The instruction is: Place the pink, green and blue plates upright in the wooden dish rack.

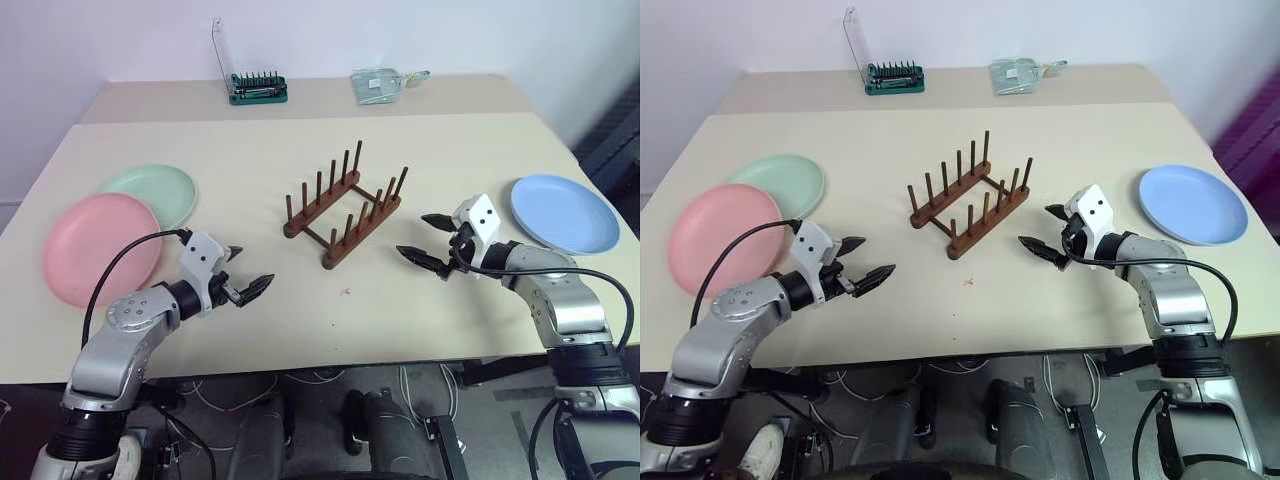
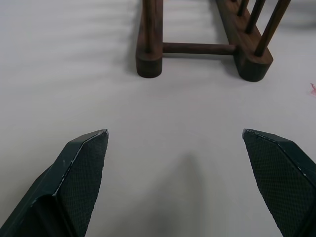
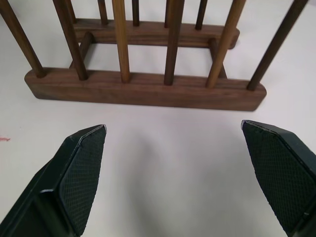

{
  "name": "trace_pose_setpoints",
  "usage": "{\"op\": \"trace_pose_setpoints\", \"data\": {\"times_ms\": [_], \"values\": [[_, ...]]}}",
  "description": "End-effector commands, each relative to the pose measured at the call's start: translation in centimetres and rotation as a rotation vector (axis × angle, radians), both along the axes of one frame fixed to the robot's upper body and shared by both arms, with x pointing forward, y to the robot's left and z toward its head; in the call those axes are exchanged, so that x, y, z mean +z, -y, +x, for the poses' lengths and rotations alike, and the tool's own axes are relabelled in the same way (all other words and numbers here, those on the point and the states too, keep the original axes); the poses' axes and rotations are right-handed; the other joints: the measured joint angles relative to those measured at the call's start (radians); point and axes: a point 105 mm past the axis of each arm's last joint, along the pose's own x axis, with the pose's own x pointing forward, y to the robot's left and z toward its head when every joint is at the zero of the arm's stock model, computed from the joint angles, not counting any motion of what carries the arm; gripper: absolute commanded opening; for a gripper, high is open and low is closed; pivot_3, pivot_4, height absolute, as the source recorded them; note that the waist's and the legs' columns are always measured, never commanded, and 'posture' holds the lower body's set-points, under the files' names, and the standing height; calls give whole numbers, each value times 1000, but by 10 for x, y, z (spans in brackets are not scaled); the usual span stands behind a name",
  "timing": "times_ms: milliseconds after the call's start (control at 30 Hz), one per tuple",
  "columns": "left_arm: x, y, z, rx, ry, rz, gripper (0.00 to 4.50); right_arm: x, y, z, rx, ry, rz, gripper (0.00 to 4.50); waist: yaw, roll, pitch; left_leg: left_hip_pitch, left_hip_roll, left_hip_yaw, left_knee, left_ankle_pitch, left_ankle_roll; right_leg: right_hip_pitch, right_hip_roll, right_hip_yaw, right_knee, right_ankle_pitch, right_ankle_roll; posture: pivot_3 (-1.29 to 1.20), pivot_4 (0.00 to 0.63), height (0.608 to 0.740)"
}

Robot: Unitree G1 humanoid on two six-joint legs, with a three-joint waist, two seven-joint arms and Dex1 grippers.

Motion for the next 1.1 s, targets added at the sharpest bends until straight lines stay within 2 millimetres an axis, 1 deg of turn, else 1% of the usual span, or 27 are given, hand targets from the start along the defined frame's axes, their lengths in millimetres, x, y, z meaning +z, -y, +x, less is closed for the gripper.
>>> {"op": "trace_pose_setpoints", "data": {"times_ms": [33,133,267,400,500,633,733,800,833,900,967,1000,1100], "values": [[6,8,-5,-35,34,5,4467,20,-3,4,10,71,0,4500,0,0,0,0,0,0,0,0,0,0,0,0,0,0,0,0,150,730],[5,12,-5,-40,33,3,4467,20,-4,9,4,86,-12,4500,1,0,0,0,0,0,0,0,0,0,0,0,0,0,0,0,150,730],[7,26,-6,-91,37,-11,4467,26,-7,10,15,101,10,4500,4,0,0,0,0,0,0,0,0,0,0,0,0,0,0,0,150,730],[0,47,-8,-146,5,-38,4467,21,-9,7,16,99,5,4500,2,0,0,0,0,0,0,0,0,0,0,0,0,0,0,0,150,730],[-4,65,-6,-167,27,-16,4467,16,-10,3,11,93,8,4500,4,0,0,0,0,0,0,0,0,0,0,0,0,1,2,0,150,730],[-11,83,2,-147,25,-24,4467,17,-10,2,-5,99,14,4500,1,0,0,0,-1,0,0,0,0,0,0,0,1,1,2,0,150,730],[-18,88,12,-109,29,-23,4467,15,-11,2,-7,97,13,4500,1,0,0,0,-1,0,0,0,0,0,1,0,1,1,2,0,150,730],[-31,107,18,-158,36,64,4467,21,-10,-1,1,103,14,4500,4,0,0,0,-1,0,0,0,0,0,1,0,1,1,3,0,150,730],[-35,111,19,-178,42,95,4467,23,-11,-2,5,105,17,4500,8,0,0,0,-2,-1,1,0,0,1,1,0,1,1,3,0,150,730],[-39,117,24,-184,34,79,4467,25,-11,-3,-2,108,23,4500,10,1,-2,0,-2,-1,1,0,0,1,0,0,1,1,2,0,150,730],[-38,126,33,-174,25,31,3960,22,-7,-9,-13,96,12,4500,18,2,-2,0,-1,-1,1,0,0,2,-1,0,1,1,2,0,150,730],[-38,128,35,-172,24,21,3615,20,-7,-11,-13,92,8,4500,26,2,-2,0,-2,-1,1,0,0,2,-1,0,0,1,2,0,150,730],[-39,132,37,-200,42,16,2090,14,-6,-17,-14,73,-17,4500,29,2,-3,0,-2,-1,2,0,0,2,-1,0,0,1,2,0,150,730]]}}
